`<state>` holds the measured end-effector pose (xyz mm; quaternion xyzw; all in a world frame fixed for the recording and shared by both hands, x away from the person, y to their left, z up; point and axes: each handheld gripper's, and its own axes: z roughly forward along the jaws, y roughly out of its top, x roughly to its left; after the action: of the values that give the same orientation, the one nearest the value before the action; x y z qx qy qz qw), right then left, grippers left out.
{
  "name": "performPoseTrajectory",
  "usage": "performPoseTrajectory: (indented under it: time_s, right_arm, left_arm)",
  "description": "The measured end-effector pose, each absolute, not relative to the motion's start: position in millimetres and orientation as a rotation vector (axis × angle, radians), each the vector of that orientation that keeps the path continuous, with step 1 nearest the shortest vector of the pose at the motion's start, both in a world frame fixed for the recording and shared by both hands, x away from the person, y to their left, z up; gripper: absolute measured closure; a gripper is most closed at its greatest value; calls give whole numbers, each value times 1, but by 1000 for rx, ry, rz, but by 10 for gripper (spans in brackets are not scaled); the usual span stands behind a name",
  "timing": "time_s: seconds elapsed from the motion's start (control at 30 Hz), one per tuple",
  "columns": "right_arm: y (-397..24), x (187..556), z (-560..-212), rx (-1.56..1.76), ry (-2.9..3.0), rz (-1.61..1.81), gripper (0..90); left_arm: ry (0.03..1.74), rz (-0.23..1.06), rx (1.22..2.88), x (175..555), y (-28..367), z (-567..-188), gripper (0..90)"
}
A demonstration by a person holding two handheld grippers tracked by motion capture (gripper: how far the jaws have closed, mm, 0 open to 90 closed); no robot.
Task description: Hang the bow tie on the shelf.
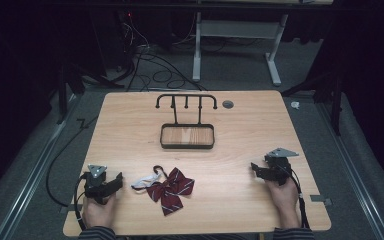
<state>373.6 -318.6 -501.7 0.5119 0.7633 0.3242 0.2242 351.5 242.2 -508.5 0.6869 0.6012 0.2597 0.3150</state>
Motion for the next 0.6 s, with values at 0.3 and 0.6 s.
performPoseTrajectory:
  time_s: [0.3, 0.6]
  right_arm:
    - [-318, 374, -502, 1406, 2113, 896, 346]
    - [-318, 373, -502, 1399, 2121, 897, 341]
  left_arm:
    - [1584, 685, 1810, 351, 242, -508, 326]
    - [1587, 682, 1807, 351, 242, -508, 324]
